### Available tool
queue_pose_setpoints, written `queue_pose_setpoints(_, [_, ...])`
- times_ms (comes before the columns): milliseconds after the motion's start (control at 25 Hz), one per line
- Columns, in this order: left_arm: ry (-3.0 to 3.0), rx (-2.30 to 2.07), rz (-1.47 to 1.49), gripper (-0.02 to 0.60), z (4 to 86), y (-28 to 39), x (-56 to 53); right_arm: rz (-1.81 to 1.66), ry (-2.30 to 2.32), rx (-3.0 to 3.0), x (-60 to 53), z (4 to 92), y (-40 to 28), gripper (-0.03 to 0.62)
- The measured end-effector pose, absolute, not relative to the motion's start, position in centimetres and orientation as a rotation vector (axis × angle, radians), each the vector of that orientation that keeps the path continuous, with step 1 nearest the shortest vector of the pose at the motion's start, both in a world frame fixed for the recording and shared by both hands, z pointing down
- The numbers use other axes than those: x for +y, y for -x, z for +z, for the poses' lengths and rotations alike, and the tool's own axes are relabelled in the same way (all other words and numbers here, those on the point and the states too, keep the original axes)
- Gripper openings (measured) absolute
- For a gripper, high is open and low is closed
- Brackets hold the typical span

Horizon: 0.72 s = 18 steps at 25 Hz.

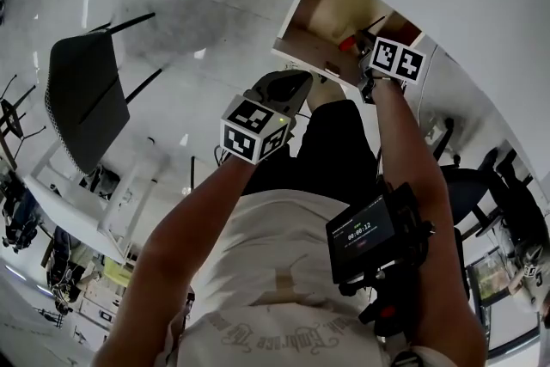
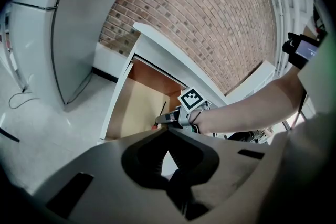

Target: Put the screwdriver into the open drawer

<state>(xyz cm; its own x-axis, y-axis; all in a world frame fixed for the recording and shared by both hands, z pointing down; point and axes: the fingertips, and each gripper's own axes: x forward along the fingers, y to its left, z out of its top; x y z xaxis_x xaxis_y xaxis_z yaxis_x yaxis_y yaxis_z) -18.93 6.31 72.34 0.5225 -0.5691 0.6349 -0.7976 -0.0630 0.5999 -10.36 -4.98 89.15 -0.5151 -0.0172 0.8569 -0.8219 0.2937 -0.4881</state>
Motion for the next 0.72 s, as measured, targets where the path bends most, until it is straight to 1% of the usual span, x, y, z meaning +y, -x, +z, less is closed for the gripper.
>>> queue_pose_setpoints(720, [-1.714, -1.141, 0.290, 0.020, 73.9, 19.7, 7.5, 1.269, -0.733, -1.680, -4.6, 93.6, 11.1, 0.072])
